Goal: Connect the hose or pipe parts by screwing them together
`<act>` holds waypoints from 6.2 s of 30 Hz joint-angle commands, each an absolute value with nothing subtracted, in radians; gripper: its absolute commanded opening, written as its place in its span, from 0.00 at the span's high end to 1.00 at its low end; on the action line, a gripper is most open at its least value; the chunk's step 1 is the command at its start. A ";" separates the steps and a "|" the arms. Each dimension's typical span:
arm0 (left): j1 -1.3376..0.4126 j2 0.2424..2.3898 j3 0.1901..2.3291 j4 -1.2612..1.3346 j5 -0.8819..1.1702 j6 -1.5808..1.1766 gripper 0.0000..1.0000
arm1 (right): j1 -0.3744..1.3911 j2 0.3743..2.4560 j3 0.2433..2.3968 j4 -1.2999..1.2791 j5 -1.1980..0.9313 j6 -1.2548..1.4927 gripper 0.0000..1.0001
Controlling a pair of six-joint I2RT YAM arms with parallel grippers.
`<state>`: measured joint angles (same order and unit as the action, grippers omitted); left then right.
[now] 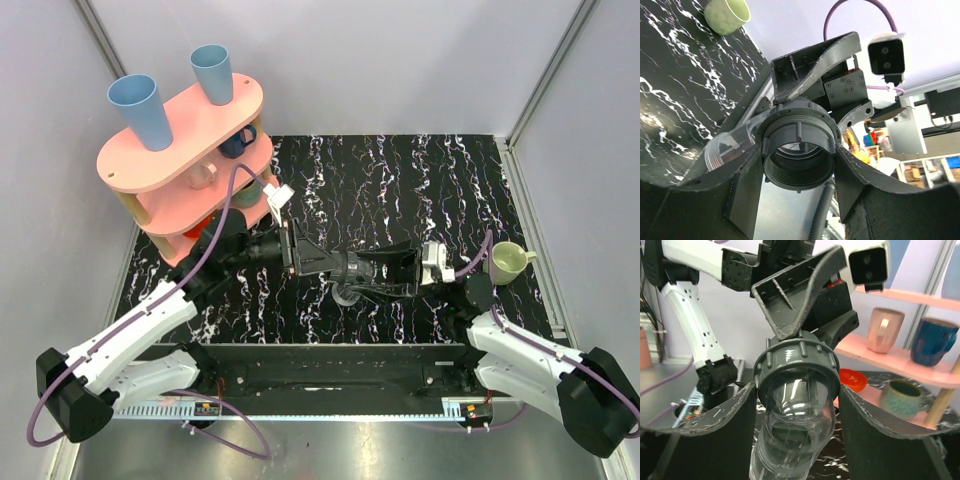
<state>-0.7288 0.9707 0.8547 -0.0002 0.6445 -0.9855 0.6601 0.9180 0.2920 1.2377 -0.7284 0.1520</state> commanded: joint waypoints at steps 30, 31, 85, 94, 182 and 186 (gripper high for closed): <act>-0.739 0.901 0.815 -0.141 0.626 0.324 0.58 | 0.658 1.055 0.520 1.031 -0.816 0.970 1.00; -0.741 0.893 0.819 -0.141 0.599 0.304 0.44 | 0.658 1.049 0.519 1.013 -0.808 0.924 1.00; -0.669 0.934 0.713 0.264 0.718 -1.270 0.37 | 0.764 0.785 0.408 0.914 -0.618 -0.163 1.00; -0.672 0.931 0.689 0.373 0.750 -1.221 0.68 | 0.764 0.818 0.414 0.933 -0.591 -0.091 1.00; -0.649 0.913 0.749 0.226 0.810 -0.904 1.00 | 0.772 0.842 0.532 0.726 -0.597 0.067 1.00; -0.649 0.862 0.727 0.186 0.807 -0.698 1.00 | 0.770 0.867 0.549 0.729 -0.618 0.169 1.00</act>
